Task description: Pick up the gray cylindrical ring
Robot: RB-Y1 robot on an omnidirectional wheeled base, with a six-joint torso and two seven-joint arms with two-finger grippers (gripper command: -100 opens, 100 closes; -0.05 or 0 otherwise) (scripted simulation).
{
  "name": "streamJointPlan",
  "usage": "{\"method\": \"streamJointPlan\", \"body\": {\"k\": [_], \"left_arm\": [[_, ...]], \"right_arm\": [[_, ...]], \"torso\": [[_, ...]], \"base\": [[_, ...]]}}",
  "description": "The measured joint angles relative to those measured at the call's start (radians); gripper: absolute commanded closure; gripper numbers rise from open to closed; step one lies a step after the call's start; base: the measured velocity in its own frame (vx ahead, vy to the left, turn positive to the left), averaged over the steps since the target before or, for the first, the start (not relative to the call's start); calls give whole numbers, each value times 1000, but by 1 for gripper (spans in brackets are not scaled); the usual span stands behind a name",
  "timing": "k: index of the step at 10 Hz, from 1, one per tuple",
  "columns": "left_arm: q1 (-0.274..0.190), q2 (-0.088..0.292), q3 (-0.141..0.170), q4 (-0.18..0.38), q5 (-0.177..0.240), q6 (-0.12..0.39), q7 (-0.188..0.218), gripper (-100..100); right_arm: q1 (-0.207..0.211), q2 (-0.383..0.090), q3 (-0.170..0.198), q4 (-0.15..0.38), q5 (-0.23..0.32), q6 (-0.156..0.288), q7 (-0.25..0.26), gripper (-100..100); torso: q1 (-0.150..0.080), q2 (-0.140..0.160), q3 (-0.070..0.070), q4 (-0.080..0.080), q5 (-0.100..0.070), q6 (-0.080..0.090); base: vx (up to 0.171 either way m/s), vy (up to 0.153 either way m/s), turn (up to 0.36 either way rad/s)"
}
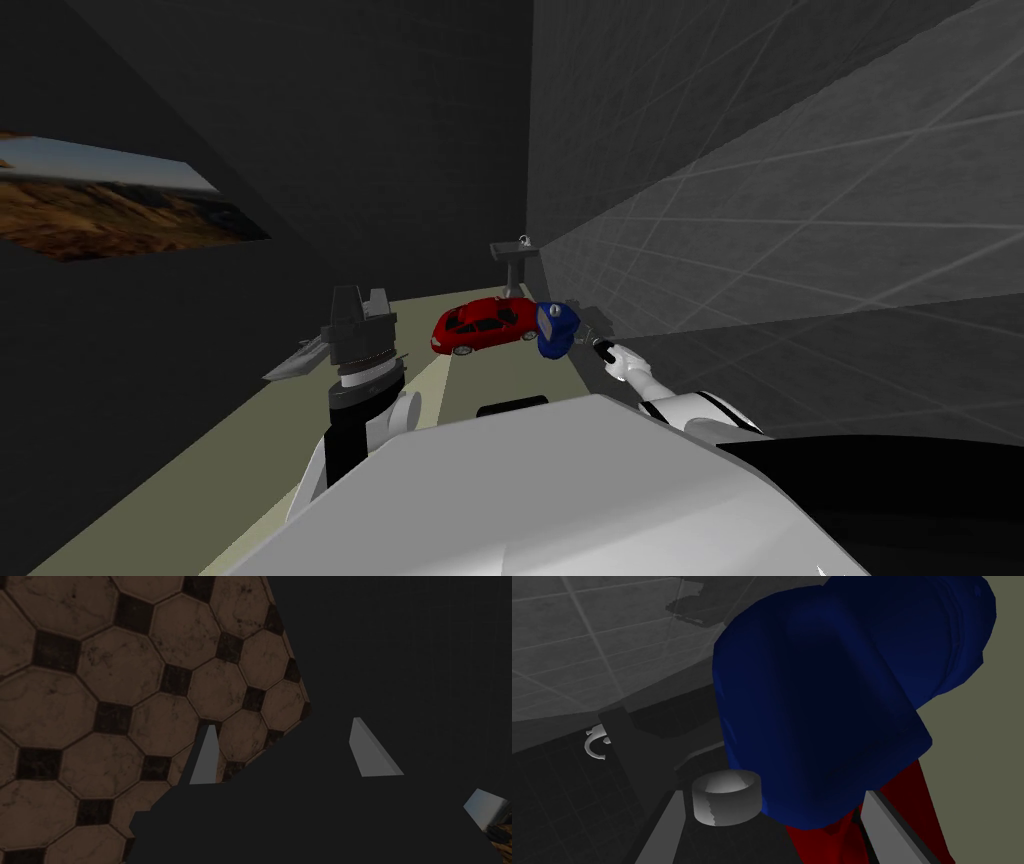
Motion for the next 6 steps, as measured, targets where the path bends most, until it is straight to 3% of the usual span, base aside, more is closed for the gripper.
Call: {"method": "streamJointPlan", "body": {"k": [2,6], "left_arm": [[0,0,0,0,0,0,0,0],[0,0,0,0,0,0,0,0]], "right_arm": [[-8,-38,18,19,40,-27,45,-100],[0,-134,103,-1,107,-85,83,-100]], "torso": [[1,-3,-1,0,0,0],[-1,-8,-5,-2,0,0]], "base": [[2,-20,166],[61,-35,145]]}}
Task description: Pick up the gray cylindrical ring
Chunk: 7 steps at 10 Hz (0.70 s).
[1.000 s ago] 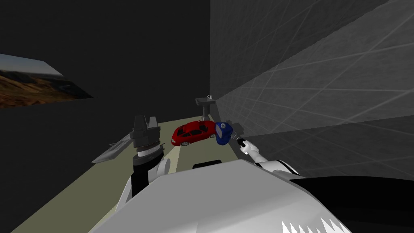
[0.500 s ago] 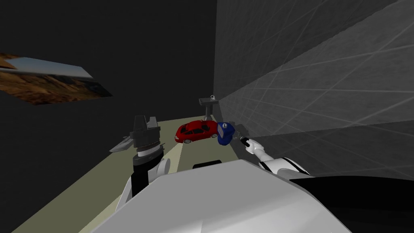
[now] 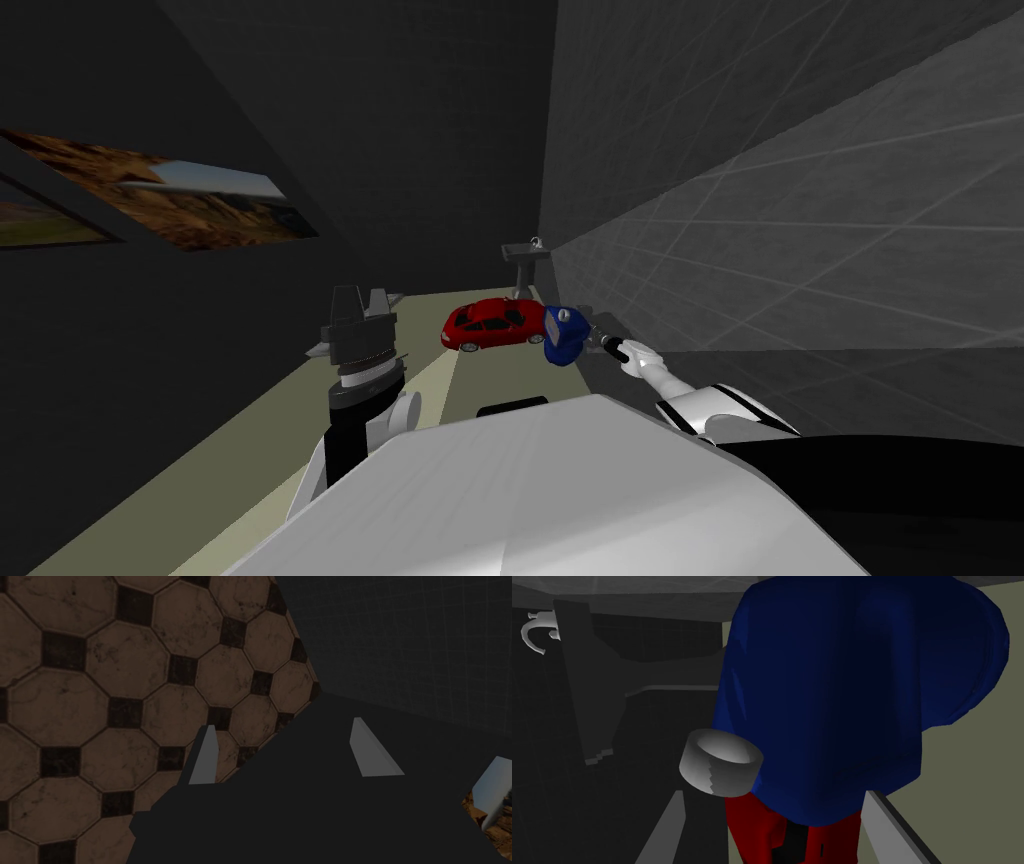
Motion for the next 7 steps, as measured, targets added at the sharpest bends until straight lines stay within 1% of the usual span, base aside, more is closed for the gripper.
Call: {"method": "streamJointPlan", "body": {"k": [2,7], "left_arm": [[0,0,0,0,0,0,0,0],[0,0,0,0,0,0,0,0]], "right_arm": [[-4,-41,36,2,28,-48,27,-100],[-18,-141,133,3,85,-191,86,-100]], "torso": [[0,-2,-1,-1,0,-1],[0,-4,-3,-1,0,-1]], "base": [[97,-42,143],[117,-61,133]]}}
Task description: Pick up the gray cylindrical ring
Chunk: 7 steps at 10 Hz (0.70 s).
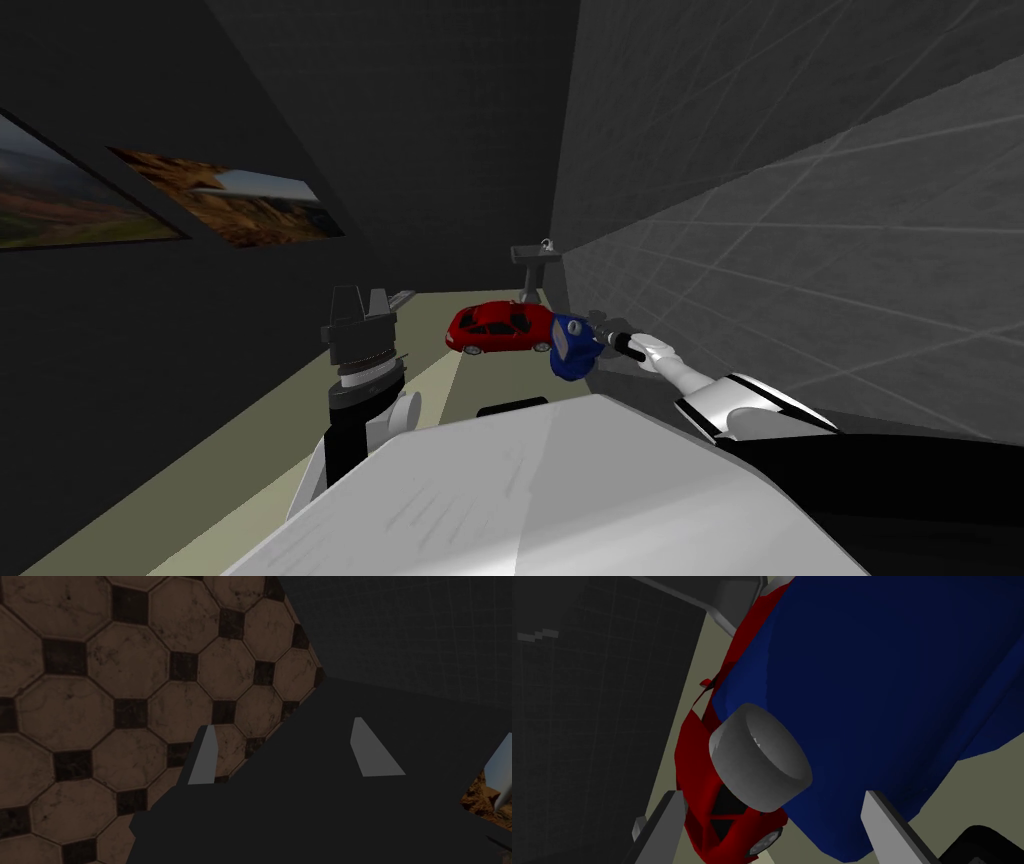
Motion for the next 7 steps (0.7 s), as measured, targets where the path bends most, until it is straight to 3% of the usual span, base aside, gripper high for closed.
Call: {"method": "streamJointPlan", "body": {"k": [7], "left_arm": [[0,0,0,0,0,0,0,0]], "right_arm": [[-10,-102,108,-15,59,-167,59,-100]], "torso": [[1,3,2,1,0,0]], "base": [[80,-43,91]]}}
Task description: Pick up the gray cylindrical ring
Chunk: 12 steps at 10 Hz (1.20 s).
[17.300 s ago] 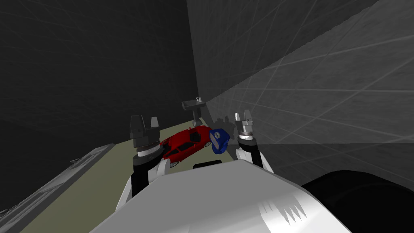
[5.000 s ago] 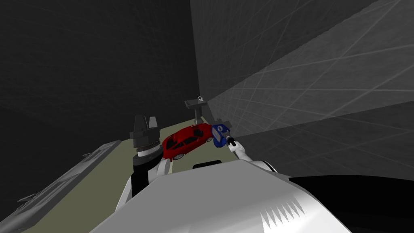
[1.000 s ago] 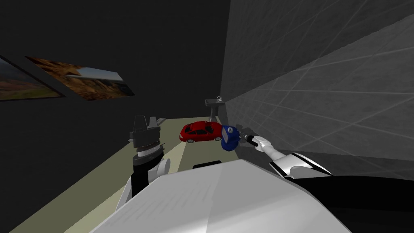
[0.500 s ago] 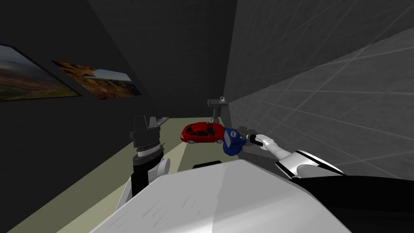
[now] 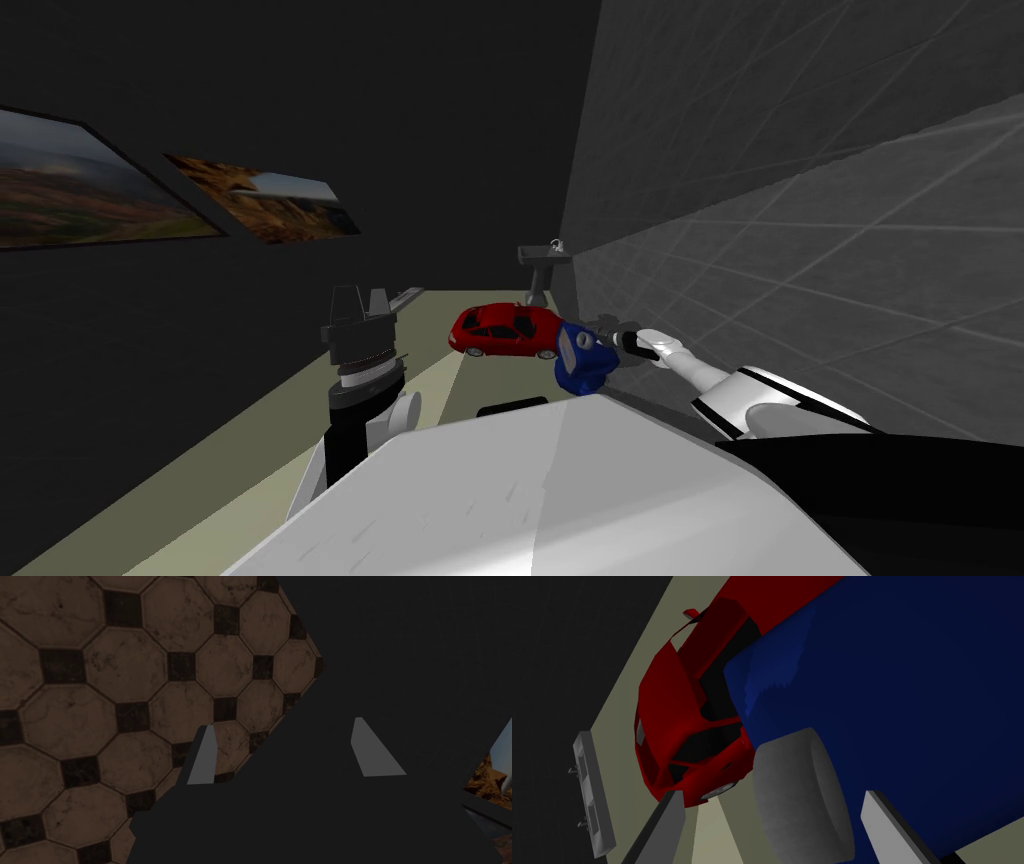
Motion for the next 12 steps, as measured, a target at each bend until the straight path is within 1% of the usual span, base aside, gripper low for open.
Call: {"method": "streamJointPlan", "body": {"k": [1,2,3,4,8,9,10,11,12], "left_arm": [[0,0,0,0,0,0,0,0],[0,0,0,0,0,0,0,0],[0,0,0,0,0,0,0,0],[0,0,0,0,0,0,0,0],[0,0,0,0,0,0,0,0],[0,0,0,0,0,0,0,0],[0,0,0,0,0,0,0,0],[0,0,0,0,0,0,0,0],[0,0,0,0,0,0,0,0]], "right_arm": [[0,-1,1,0,1,-5,3,0],[0,-1,1,0,1,-5,2,-100],[2,13,0,-4,2,9,9,-100],[2,15,0,-5,2,13,11,100],[2,14,-1,-4,2,14,11,100],[2,14,-1,-4,2,14,11,0],[2,14,-1,-4,2,14,11,-100],[-16,19,-18,5,7,26,15,-100],[-22,12,-33,-5,12,44,9,-100]], "torso": [[1,2,1,0,0,0],[2,4,2,1,0,0],[2,3,2,1,0,0],[3,3,2,1,1,0],[4,4,2,1,0,0],[4,4,2,1,0,0],[4,4,2,1,0,0],[2,8,4,1,0,1],[1,10,6,2,0,1]], "base": [[6,-4,-2],[43,-14,12],[27,-8,7],[0,0,0],[0,-1,-3],[0,0,0],[-73,-22,-243],[-96,-47,-249],[-90,-65,-222]]}}
